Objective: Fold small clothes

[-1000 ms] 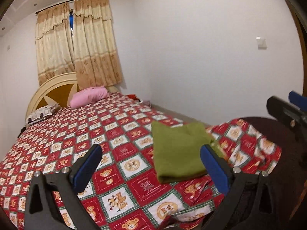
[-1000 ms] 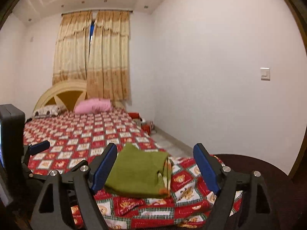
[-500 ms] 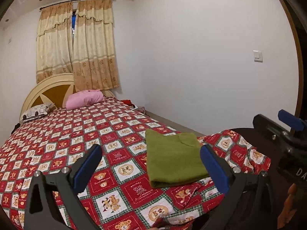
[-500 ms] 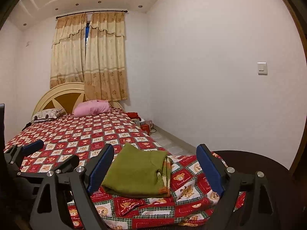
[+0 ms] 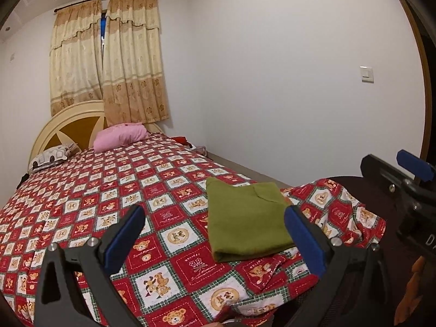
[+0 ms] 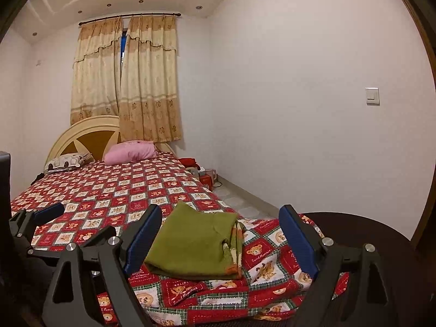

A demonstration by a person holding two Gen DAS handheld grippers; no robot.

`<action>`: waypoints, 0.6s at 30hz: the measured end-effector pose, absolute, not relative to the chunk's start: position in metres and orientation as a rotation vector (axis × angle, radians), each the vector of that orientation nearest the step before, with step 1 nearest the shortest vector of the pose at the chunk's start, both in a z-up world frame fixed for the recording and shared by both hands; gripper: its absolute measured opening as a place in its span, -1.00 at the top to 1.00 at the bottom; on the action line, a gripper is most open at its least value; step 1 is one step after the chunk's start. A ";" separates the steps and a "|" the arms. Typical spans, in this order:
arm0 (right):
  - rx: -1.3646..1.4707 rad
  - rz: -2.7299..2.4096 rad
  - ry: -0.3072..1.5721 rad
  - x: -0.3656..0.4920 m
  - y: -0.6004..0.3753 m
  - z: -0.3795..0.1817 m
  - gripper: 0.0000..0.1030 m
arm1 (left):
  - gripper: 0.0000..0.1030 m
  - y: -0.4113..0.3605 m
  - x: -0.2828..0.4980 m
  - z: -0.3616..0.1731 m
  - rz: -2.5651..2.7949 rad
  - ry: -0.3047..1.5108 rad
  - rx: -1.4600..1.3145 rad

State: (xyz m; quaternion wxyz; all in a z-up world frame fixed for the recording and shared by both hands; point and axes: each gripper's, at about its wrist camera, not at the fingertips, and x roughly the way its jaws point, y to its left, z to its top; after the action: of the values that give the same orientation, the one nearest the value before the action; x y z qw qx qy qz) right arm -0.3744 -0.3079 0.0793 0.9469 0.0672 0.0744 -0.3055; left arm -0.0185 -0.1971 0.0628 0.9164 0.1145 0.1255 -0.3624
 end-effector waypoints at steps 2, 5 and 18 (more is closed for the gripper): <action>0.139 -0.620 0.154 -0.374 -0.308 0.079 -0.71 | -1.00 -0.197 -0.017 0.063 -0.743 0.267 0.231; 0.142 -0.618 0.158 -0.372 -0.312 0.078 -0.71 | -1.00 -0.197 -0.016 0.062 -0.739 0.270 0.233; 0.159 -0.613 0.171 -0.369 -0.319 0.074 -0.71 | -1.00 -0.195 -0.015 0.059 -0.743 0.280 0.235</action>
State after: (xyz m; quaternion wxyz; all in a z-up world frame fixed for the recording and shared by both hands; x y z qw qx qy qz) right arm -0.3689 -0.3188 0.0737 0.9467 0.0782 0.0838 -0.3010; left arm -0.0152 -0.1949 0.0589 0.9155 0.1143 0.1360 -0.3609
